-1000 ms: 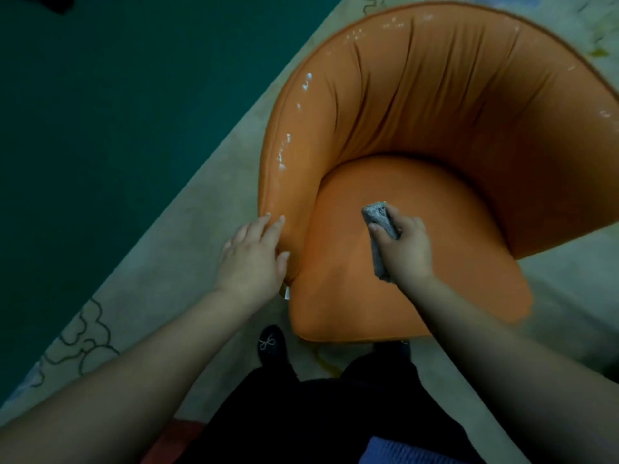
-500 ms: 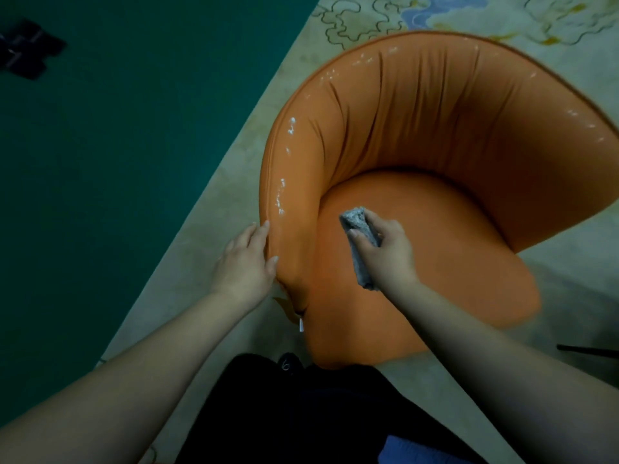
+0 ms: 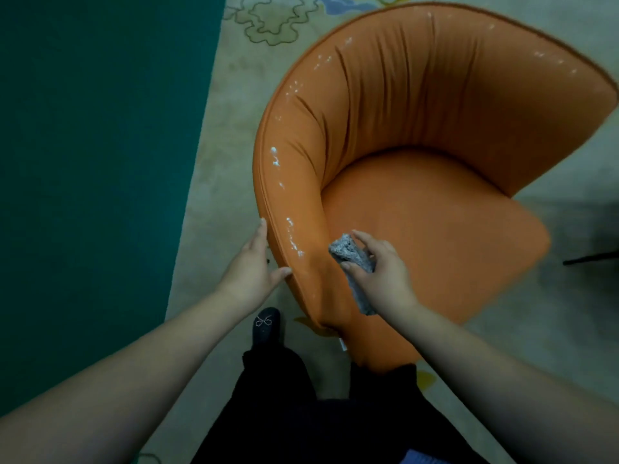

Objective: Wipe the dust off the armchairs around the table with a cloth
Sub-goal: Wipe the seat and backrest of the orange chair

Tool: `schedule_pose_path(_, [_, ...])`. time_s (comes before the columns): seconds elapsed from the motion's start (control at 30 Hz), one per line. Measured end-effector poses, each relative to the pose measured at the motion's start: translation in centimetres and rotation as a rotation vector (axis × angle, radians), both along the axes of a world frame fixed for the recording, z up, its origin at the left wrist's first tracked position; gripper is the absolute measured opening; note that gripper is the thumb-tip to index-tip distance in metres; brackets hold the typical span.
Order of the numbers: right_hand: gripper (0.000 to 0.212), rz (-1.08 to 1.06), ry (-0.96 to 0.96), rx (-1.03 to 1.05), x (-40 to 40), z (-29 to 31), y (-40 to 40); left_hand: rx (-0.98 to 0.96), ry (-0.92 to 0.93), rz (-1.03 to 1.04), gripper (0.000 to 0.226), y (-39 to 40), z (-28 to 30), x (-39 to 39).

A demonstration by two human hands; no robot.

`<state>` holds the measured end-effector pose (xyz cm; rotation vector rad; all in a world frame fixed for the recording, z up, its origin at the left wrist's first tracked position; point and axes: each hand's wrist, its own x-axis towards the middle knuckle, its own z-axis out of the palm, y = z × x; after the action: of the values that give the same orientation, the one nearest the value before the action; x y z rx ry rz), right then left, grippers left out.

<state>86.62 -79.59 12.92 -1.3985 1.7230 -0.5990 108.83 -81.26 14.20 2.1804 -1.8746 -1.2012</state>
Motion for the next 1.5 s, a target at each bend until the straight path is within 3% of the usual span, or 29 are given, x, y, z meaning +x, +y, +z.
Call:
schedule_pose_path(0.3, [0.055,-0.241,0.016,0.132,5.9,-2.0,3.0,0.001,-0.012,-0.182,0.121,-2.9,-1.8,1.2])
schedule_pose_path(0.63, [0.034,-0.407,-0.084,0.184,7.0,-2.5,3.5,-0.061,-0.001,-0.191,0.120,-3.0,-2.5,1.6])
schedule_pose_path(0.9, [0.033,-0.336,-0.190,0.192,5.8,-1.5,5.3,-0.052,0.187,-0.033,0.122,-3.0,-2.1,2.3])
schedule_pose_path(1.1, [0.028,-0.480,-0.256,0.064,8.1,-1.2,4.7,0.010,0.190,-0.035,0.127,-5.3,-1.7,2.4])
schedule_pose_path(1.3, [0.031,-0.482,-0.234,0.023,7.8,-1.6,8.6,0.028,0.162,-0.051,0.129,-5.5,-1.9,2.0])
schedule_pose_path(1.5, [0.029,-0.433,-0.232,-0.151,10.1,-2.0,4.2,0.002,0.144,-0.035,0.131,-5.7,-2.1,1.9])
